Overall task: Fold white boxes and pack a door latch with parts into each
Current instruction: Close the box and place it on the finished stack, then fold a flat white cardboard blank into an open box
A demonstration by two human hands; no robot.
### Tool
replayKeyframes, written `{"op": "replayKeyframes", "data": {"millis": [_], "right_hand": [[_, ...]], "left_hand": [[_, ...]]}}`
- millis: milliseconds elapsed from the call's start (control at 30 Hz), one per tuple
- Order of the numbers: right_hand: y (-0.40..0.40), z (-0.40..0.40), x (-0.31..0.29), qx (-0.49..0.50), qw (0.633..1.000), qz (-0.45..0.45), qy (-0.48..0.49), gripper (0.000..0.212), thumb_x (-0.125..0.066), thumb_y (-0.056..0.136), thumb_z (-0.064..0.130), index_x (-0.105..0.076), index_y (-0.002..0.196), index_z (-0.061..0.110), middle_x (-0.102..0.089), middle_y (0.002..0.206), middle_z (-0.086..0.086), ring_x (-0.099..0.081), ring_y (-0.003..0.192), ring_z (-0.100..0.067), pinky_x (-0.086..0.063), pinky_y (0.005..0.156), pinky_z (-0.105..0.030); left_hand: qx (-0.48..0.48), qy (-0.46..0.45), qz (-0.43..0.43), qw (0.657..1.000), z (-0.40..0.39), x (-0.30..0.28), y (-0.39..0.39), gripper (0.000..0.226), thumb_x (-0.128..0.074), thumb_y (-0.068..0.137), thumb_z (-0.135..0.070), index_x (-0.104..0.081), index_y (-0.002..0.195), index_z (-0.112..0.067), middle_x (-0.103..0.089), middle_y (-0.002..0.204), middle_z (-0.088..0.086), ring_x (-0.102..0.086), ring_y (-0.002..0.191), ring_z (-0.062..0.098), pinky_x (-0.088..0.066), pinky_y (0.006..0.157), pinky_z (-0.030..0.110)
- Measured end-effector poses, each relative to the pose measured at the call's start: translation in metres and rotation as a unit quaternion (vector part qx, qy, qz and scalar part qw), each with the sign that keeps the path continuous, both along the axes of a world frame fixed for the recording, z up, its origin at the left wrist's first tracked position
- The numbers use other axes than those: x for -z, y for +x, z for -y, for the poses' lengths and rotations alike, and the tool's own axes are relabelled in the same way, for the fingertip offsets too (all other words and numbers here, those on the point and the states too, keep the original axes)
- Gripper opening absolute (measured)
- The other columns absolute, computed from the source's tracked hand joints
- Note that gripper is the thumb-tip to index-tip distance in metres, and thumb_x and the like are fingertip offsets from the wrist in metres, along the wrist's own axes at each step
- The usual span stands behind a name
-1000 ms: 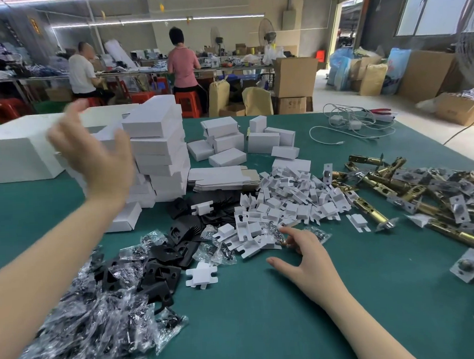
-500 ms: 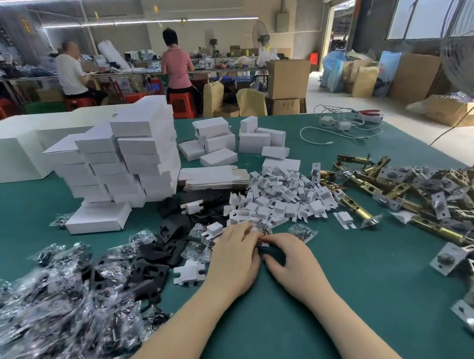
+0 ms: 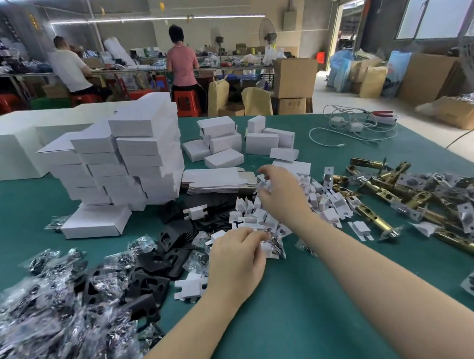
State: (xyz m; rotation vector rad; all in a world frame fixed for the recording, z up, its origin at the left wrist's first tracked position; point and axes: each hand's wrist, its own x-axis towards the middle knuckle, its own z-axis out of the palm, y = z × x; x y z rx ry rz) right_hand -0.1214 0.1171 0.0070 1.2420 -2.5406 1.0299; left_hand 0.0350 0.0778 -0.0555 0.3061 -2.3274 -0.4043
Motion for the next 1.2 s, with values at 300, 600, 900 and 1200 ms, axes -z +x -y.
{"op": "replayKeyframes", "data": {"millis": [300,600,900,1200], "right_hand": [[-0.023,0.083,0.012,-0.037,0.979,-0.096,0.178,0.053,-0.055,0.097,0.015,-0.036,0.147,0.013,-0.034,0.148,-0.012,-0.034,0.135,-0.031,-0.043,0.103,-0.044],[-0.02,0.09,0.017,0.0,0.911,-0.256,0.323,0.04,-0.048,0.082,-0.009,-0.063,0.109,0.015,-0.064,0.107,-0.006,-0.06,0.092,-0.028,-0.036,0.066,-0.034],[-0.02,0.066,0.004,0.05,0.942,-0.217,0.251,0.019,-0.055,0.094,0.021,-0.072,0.092,0.028,-0.066,0.086,0.004,-0.06,0.083,-0.024,-0.033,0.064,-0.029],[0.035,-0.028,-0.014,0.032,0.963,0.08,-0.256,0.016,-0.056,0.096,0.023,-0.07,0.089,0.023,-0.069,0.081,0.006,-0.059,0.074,-0.011,-0.041,0.062,-0.024]], "left_hand": [[-0.005,0.012,-0.004,1.0,0.003,0.004,-0.004,0.025,-0.062,0.072,0.0,-0.073,0.086,-0.018,-0.065,0.081,-0.004,-0.058,0.068,0.02,-0.048,0.06,0.032],[0.003,0.019,0.012,1.0,-0.001,0.001,-0.001,0.025,-0.058,0.074,0.001,-0.074,0.086,-0.013,-0.066,0.083,0.001,-0.06,0.074,0.026,-0.049,0.064,0.035],[0.011,0.013,-0.017,1.0,-0.002,0.002,-0.001,0.022,-0.062,0.07,0.004,-0.072,0.073,-0.015,-0.063,0.073,-0.002,-0.058,0.066,0.024,-0.049,0.058,0.035],[0.012,0.104,-0.083,0.991,0.001,0.004,0.001,0.019,-0.053,0.09,-0.015,-0.07,0.099,-0.014,-0.065,0.093,-0.008,-0.06,0.086,0.012,-0.054,0.076,0.037]]}}
